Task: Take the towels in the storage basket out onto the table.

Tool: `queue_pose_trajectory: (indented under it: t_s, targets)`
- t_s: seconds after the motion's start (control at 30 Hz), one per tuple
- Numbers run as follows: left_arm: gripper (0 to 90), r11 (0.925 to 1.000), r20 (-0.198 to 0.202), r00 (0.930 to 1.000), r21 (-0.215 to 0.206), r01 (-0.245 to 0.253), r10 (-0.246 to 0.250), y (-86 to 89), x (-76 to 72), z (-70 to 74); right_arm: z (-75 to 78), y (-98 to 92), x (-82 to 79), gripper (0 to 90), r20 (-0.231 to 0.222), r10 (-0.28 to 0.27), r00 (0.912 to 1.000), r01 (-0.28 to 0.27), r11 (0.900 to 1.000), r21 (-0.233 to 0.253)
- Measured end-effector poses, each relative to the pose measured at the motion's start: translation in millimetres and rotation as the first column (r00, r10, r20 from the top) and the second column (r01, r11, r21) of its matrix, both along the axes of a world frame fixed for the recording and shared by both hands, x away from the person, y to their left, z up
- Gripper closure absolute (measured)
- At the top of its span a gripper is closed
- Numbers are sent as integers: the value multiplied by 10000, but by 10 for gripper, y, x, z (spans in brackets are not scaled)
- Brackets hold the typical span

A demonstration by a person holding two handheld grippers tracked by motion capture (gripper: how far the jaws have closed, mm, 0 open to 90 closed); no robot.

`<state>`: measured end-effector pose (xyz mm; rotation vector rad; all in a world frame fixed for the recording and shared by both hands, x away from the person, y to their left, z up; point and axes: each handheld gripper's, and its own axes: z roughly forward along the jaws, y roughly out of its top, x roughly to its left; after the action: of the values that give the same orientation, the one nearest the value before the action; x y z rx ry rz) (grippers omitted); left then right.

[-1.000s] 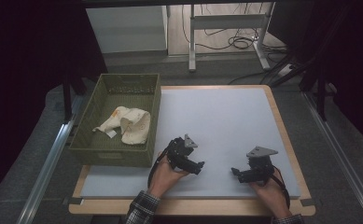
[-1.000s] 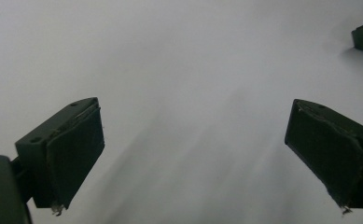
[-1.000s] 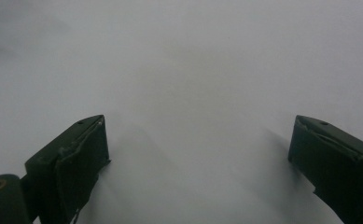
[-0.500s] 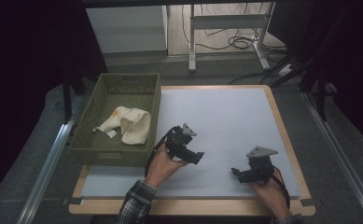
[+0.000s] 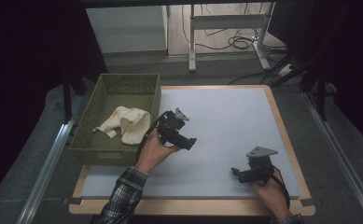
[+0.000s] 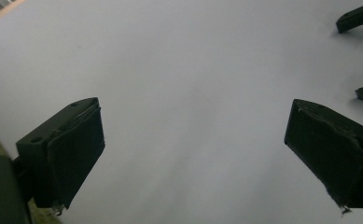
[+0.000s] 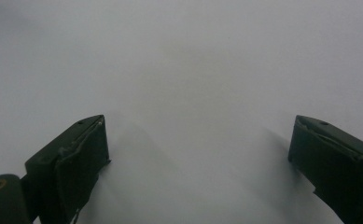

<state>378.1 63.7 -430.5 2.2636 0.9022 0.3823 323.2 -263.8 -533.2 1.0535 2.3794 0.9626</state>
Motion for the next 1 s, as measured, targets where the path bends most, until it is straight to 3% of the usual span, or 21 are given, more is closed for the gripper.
queue_pose_trajectory:
  t_s: [0.47, 0.67, 0.9, 1.0]
  targets:
    - [50, 9968, -216, 9971, 324, -728, 735, 372, 251, 262, 0, 0, 0, 50, 4, -1, 10000, 1, 10000, 3]
    - [50, 9857, -240, 9879, 741, -1513, 1535, 689, 410, 313, 0, 0, 0, 50, 0, -5, 10000, 5, 10000, 2]
    - [51, 9779, -287, 9798, 737, -1954, 1980, 946, 510, 358, 0, 0, 0, 50, -3, -11, 10000, 11, 10000, 8]
    - [47, 9733, -317, 9763, 922, -2104, 2140, 1044, 550, 359, 0, 1, 0, 50, -3, -13, 10000, 13, 10000, 10]
